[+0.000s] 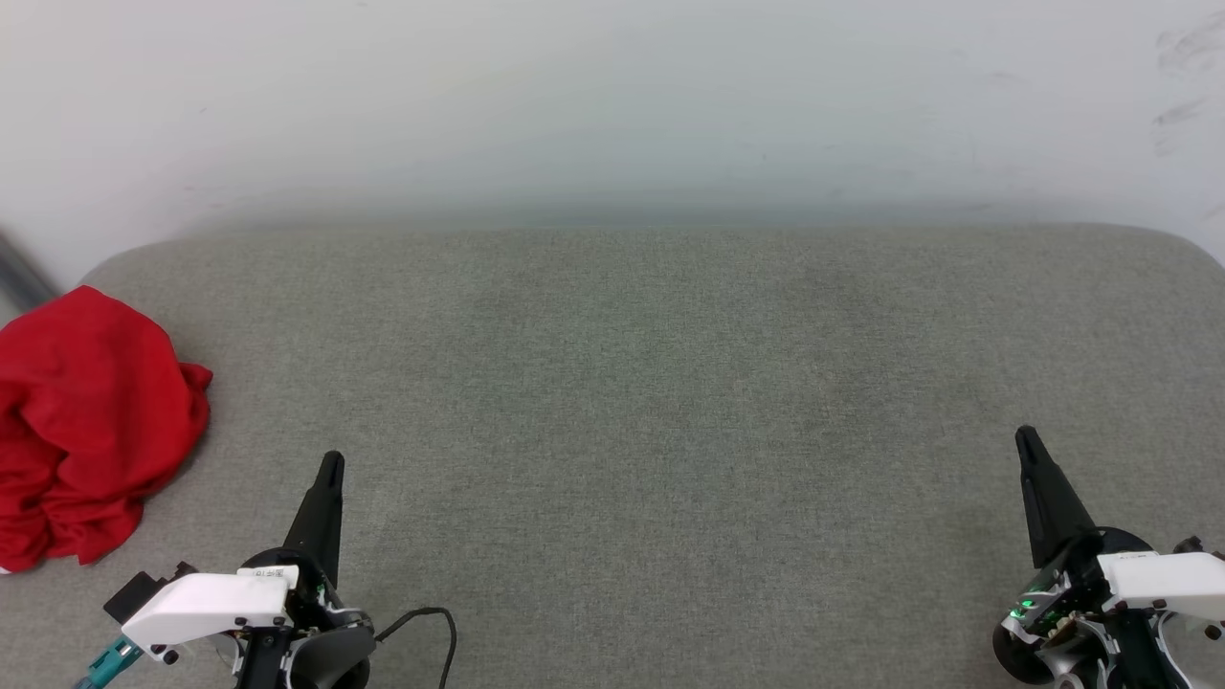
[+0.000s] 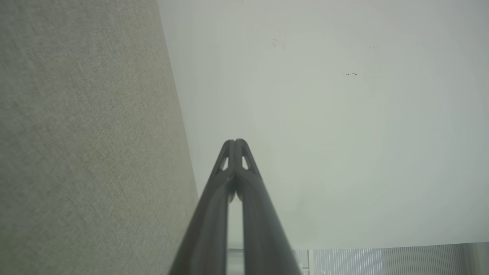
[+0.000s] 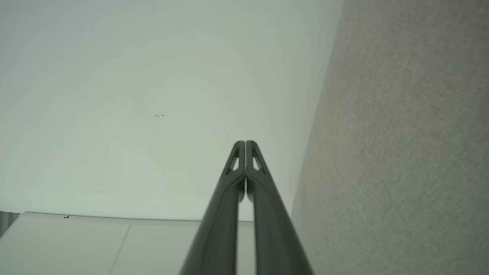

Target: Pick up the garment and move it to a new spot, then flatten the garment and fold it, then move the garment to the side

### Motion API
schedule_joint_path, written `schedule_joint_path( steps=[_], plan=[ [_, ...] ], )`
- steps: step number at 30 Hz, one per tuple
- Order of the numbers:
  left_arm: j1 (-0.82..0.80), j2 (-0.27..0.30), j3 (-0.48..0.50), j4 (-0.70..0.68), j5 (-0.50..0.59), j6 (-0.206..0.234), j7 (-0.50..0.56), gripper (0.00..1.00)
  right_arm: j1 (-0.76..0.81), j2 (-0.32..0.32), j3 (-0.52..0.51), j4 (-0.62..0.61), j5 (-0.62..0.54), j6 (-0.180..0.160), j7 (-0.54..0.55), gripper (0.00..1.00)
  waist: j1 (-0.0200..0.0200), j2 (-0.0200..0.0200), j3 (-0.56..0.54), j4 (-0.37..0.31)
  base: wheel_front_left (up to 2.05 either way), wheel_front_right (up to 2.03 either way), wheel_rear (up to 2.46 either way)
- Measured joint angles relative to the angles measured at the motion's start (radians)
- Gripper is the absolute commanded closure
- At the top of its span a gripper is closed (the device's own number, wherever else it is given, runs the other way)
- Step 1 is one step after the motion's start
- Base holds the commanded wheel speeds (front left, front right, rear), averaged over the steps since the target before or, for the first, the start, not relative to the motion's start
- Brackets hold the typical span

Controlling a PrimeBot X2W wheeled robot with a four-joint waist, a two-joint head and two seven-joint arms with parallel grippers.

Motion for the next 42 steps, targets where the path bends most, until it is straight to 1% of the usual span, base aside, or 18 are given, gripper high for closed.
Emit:
schedule_joint_path(
  steps=[25, 26, 30, 35, 38, 42],
  plan=[
    [0.000, 0.000, 0.000, 0.000, 0.000, 0.000, 0.000, 1.00, 0.000, 0.000, 0.000, 0.000, 0.000, 0.000, 0.000, 1.00, 0.0000, 0.0000, 0.000, 0.000, 0.00, 0.00, 0.00],
    [0.001, 0.000, 0.000, 0.002, 0.000, 0.000, 0.000, 0.00, 0.001, 0.000, 0.000, 0.001, 0.000, 0.000, 0.000, 0.00, 0.0000, 0.0000, 0.000, 0.000, 0.00, 0.00, 0.00],
    [0.031, -0.004, -0.004, 0.034, 0.000, 0.000, -0.003, 0.00, 0.033, 0.000, 0.001, 0.034, 0.000, 0.000, -0.001, 0.00, 0.0000, 0.0000, 0.000, 0.000, 0.00, 0.00, 0.00],
    [0.042, -0.005, -0.009, 0.028, 0.008, 0.000, -0.025, 0.00, 0.047, 0.001, 0.003, 0.035, -0.006, 0.000, -0.024, 0.00, 0.0000, 0.0000, 0.001, -0.001, 0.00, 0.00, 0.00],
    [0.042, -0.005, 0.001, 0.025, 0.037, 0.000, -0.040, 0.00, 0.049, 0.001, 0.002, 0.028, -0.040, 0.000, -0.040, 0.00, 0.0000, 0.0000, 0.001, -0.001, 0.00, 0.00, 0.00],
    [0.042, -0.005, 0.017, 0.007, 0.110, 0.012, -0.058, 0.00, 0.055, 0.001, -0.008, 0.010, -0.114, 0.000, -0.057, 0.00, 0.0000, 0.0001, 0.002, -0.003, 0.00, 0.00, 0.00]
  ],
)
